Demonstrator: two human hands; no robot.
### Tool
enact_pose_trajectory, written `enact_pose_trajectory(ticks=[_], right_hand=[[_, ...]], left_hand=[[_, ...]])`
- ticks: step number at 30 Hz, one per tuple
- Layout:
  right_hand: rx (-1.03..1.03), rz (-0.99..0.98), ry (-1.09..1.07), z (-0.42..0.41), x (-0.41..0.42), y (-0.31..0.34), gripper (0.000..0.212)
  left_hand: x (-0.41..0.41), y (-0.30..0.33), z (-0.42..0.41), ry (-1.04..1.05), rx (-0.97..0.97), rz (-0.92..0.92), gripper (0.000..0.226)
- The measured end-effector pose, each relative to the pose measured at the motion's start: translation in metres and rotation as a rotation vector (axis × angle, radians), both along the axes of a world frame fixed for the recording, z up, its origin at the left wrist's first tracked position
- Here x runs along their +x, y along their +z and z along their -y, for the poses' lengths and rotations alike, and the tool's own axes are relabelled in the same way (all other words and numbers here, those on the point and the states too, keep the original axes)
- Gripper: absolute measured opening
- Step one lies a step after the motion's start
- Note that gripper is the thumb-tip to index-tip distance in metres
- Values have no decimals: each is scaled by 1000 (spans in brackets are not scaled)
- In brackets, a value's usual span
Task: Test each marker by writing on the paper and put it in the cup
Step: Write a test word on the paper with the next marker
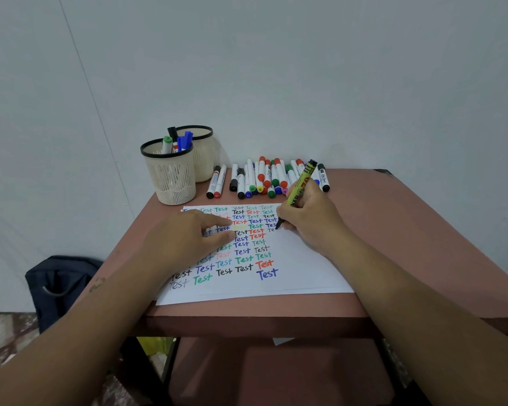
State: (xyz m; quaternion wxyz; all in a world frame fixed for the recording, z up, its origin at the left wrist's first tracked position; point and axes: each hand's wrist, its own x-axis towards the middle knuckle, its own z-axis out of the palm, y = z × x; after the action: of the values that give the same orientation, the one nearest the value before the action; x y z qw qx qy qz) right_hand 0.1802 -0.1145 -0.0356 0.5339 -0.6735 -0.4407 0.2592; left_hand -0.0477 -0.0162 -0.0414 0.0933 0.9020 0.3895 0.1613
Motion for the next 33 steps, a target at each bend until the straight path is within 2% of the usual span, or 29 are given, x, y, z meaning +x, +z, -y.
enact_pose_trajectory(ticks=[33], right_hand=[[25, 33, -52, -3, 7, -5, 25]], left_hand=[[0, -2, -1, -4, -9, 32, 52]])
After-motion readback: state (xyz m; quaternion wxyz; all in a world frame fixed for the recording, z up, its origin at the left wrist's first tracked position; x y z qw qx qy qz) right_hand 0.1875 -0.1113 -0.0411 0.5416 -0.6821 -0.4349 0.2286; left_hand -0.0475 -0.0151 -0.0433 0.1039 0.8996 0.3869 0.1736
